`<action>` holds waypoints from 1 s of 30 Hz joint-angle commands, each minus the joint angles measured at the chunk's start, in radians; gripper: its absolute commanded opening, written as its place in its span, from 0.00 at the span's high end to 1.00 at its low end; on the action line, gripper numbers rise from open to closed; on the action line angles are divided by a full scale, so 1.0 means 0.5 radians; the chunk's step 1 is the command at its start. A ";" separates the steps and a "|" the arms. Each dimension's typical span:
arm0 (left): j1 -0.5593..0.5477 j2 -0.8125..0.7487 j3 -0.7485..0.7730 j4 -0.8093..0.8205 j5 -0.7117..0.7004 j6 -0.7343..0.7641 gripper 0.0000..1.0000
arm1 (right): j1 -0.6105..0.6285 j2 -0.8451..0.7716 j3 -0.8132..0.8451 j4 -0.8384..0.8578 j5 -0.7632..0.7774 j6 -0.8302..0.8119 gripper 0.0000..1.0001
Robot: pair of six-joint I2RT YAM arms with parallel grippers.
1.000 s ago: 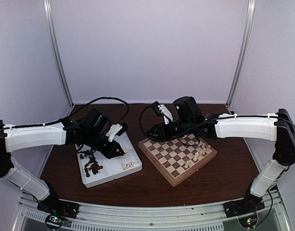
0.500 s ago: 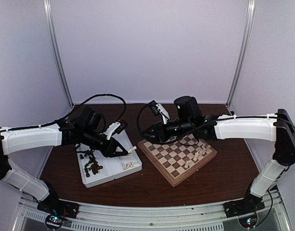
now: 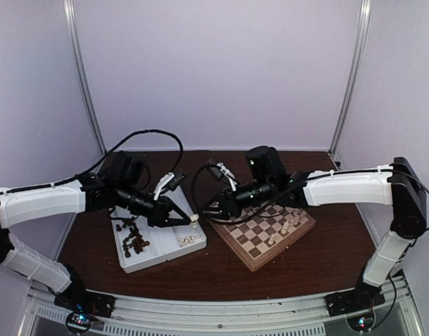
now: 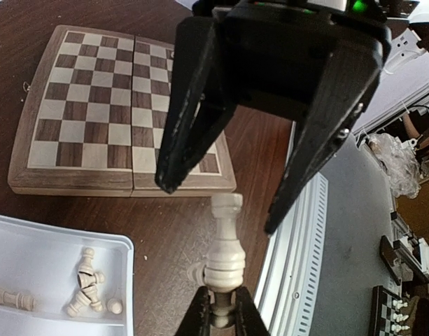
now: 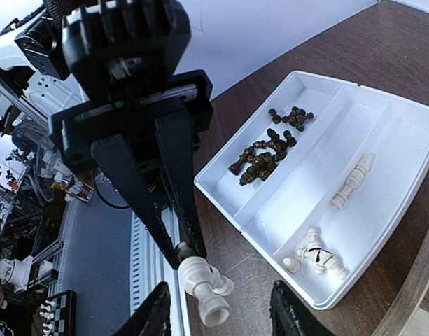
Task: Set up the chess pieces on the board
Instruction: Pick up the chess piece from the storage box.
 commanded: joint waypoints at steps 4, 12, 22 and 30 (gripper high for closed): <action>0.013 -0.071 -0.028 0.145 0.122 0.044 0.90 | 0.026 -0.005 0.046 0.042 -0.159 -0.020 0.54; 0.013 -0.097 -0.017 0.127 0.102 0.061 0.90 | 0.039 -0.006 0.044 0.063 -0.176 -0.007 0.75; 0.013 -0.093 -0.029 0.103 0.071 0.074 0.90 | 0.039 -0.046 0.041 0.060 -0.183 -0.018 0.82; 0.013 -0.091 -0.030 0.063 0.009 0.105 0.90 | 0.039 -0.050 0.038 0.049 -0.153 -0.021 0.87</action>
